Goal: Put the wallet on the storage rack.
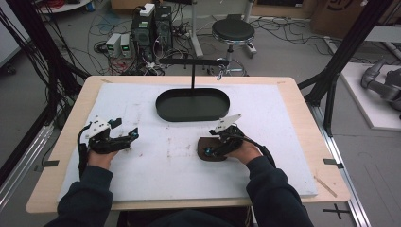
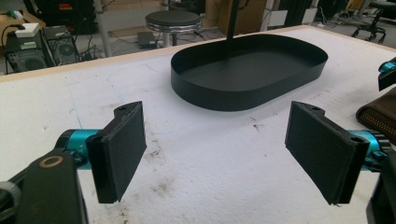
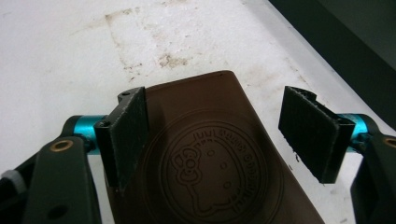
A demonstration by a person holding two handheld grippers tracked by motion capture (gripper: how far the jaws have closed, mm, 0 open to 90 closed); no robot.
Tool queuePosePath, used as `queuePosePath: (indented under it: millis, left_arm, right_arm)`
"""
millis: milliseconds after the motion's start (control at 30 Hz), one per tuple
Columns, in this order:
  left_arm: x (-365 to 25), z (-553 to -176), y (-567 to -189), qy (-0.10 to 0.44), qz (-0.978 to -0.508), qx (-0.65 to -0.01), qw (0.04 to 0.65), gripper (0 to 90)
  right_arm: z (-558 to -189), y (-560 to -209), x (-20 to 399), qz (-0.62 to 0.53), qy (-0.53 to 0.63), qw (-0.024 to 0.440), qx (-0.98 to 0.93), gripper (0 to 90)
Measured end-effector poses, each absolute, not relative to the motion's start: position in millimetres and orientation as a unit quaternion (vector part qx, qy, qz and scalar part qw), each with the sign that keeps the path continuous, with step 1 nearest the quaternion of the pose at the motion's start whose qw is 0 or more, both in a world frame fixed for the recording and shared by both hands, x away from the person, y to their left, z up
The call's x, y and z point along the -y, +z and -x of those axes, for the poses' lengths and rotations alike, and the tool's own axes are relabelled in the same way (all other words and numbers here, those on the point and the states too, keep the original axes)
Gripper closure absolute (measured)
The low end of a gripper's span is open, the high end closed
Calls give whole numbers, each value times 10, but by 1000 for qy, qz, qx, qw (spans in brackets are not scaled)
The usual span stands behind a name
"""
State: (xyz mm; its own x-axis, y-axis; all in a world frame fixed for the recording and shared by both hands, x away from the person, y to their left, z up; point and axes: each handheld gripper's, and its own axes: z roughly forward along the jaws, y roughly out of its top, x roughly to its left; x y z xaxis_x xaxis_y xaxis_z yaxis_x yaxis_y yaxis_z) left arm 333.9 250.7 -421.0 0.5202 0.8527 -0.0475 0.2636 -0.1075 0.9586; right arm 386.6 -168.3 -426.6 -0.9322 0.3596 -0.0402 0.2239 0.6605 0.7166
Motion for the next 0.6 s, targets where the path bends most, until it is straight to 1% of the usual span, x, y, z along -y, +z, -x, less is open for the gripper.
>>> queuePosePath:
  millis: [100,200,333,433,600]
  left_arm:
    - [-2509,-3338,-4209,277,-691,-404,532,203]
    - [-2505,-3344,-4213,276,-692,-404,531,203]
    - [-2497,-3343,-4216,276,-692,-404,531,203]
    - [-2492,-3343,-4215,276,-692,-404,530,203]
    - [-2480,-3348,-4220,276,-695,-402,528,203]
  right_arm:
    - [-3880,-4243,1709,-150,381,82,-909,248]
    - [-3888,-4214,1769,-150,405,49,-900,245]
    - [-3903,-4277,1772,-144,376,57,-914,178]
    - [-3963,-4323,1786,-151,384,40,-910,141]
    - [-4054,-4438,1812,-173,396,-23,-902,135]
